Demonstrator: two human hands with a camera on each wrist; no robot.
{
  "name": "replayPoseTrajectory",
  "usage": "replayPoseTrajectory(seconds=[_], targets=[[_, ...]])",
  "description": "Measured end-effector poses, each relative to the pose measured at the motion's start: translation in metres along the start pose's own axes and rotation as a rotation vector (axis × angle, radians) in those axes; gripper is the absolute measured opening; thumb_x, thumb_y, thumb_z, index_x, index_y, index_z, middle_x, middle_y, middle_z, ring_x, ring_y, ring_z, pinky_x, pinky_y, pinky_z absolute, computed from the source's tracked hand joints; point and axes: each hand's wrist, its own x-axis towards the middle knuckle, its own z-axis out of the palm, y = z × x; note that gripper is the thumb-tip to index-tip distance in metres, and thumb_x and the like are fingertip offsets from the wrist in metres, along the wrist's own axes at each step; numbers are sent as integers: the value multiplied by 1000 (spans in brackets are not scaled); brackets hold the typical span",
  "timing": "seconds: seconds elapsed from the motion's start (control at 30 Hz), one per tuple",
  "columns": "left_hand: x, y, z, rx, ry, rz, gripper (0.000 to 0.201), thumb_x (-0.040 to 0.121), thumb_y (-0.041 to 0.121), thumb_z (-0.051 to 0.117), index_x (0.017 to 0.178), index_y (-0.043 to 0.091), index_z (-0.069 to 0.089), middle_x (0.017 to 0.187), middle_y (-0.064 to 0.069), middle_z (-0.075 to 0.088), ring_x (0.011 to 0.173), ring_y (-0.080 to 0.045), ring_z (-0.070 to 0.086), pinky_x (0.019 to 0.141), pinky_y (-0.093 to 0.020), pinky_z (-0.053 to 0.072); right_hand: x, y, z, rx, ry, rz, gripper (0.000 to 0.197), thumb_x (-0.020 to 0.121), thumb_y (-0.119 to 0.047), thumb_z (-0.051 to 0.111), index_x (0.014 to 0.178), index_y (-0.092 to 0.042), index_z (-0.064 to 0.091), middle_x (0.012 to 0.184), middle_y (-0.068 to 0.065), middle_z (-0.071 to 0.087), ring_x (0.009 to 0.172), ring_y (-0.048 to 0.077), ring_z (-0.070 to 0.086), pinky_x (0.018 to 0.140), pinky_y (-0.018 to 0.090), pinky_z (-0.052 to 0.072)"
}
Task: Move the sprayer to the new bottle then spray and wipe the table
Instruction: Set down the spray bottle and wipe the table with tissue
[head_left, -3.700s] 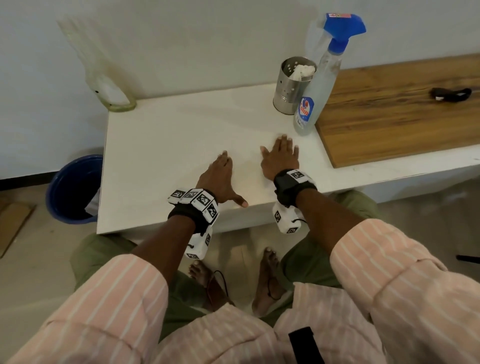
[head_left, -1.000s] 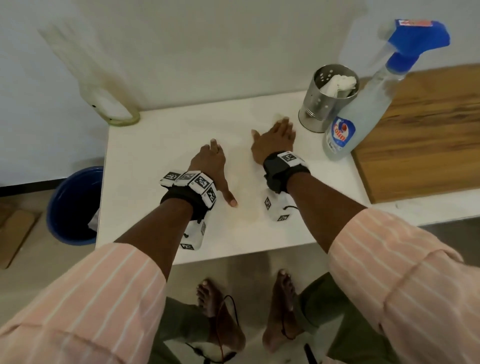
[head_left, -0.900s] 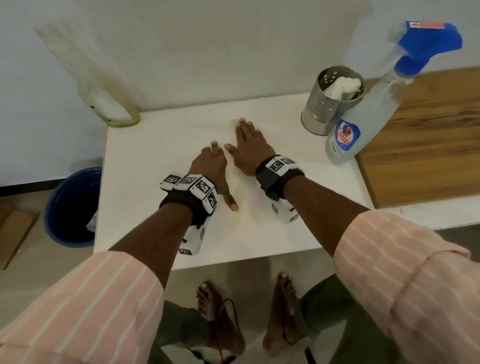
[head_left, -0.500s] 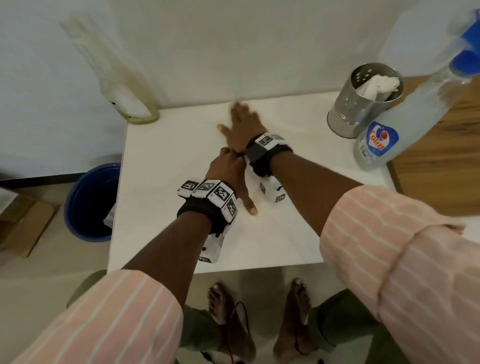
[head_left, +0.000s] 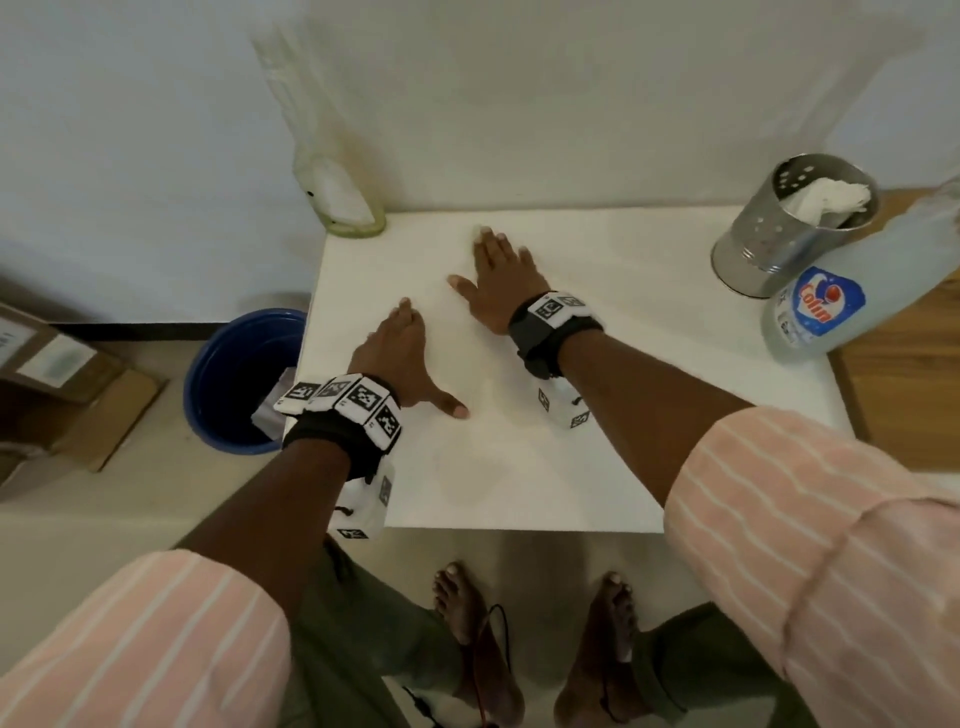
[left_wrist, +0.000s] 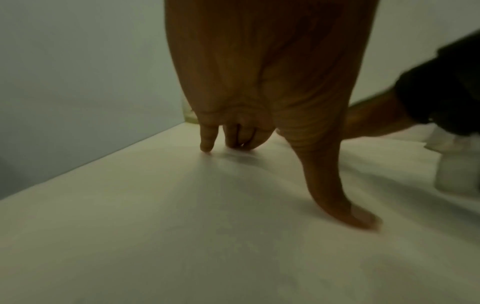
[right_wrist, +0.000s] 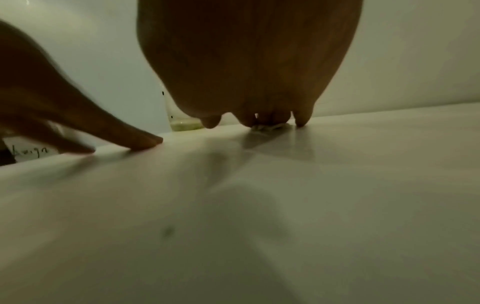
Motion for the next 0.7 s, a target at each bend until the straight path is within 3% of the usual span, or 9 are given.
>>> replayPoseTrajectory(seconds=[0.17,0.23,0.33,0.4,0.43,0.5,0.57,0.63,0.7], targets=[[6,3,-3,-11,23,-2,153,33,65,86,149,-3,13,160,-17,9,147,-29,19,118,-38,23,37,-15,-16,-1,-11,32,72,100,-54,13,153,-9,-4,162,5,-7,150,22,-4,122,46,-1],[8,5,-5,-17,16,-9,150,32,61,88,148,-3,17,159,-18,15,143,-31,27,115,-39,28,42,-32,-14,-31,-27,-88,71,99,-55,13,153,-11,-3,163,3,-7,150,20,-4,122,47,-1],[7,3,-1,-74,43,-22,139,28,58,90,143,3,33,148,-13,38,131,-30,44,106,-39,41,30,-51,-4,-88,-75,-299,68,100,-54,13,154,-15,1,163,1,-3,151,19,-1,122,47,2],[6,0,1,-129,54,-22,139,31,53,92,145,4,30,150,-11,36,135,-29,40,109,-38,39,20,-43,0,-148,-47,-330,64,100,-50,14,154,-17,5,163,0,0,150,19,1,121,49,2],[4,0,3,-139,38,-14,143,34,52,92,148,2,21,156,-12,24,143,-28,28,114,-38,32,15,-34,2,-157,-3,-254,63,101,-49,14,154,-16,7,163,2,1,150,20,1,121,50,2],[-1,-1,4,-122,28,-2,149,41,55,89,151,-1,5,161,-14,1,150,-25,5,121,-39,18,7,-18,5,-152,81,52,68,101,-50,14,153,-8,2,162,8,-1,150,25,-1,121,50,-2],[-6,-7,6,-103,36,4,151,44,61,85,150,-1,-2,161,-15,-7,150,-26,-3,122,-44,12,-1,-21,8,-77,68,281,76,100,-52,16,151,0,-2,161,16,-5,150,30,-2,122,48,-2],[-12,-21,5,-108,69,-51,151,44,65,83,150,-2,-3,160,-18,-8,149,-28,-3,121,-47,11,-1,-45,13,-6,67,328,82,99,-55,19,149,6,-4,160,21,-6,149,33,-3,122,45,-2],[-17,-40,4,-80,75,-122,152,44,67,81,149,-6,-1,159,-24,-3,149,-34,1,120,-50,14,2,-77,20,11,74,267,83,99,-55,20,149,7,-4,159,22,-8,149,34,-3,122,43,-3]])
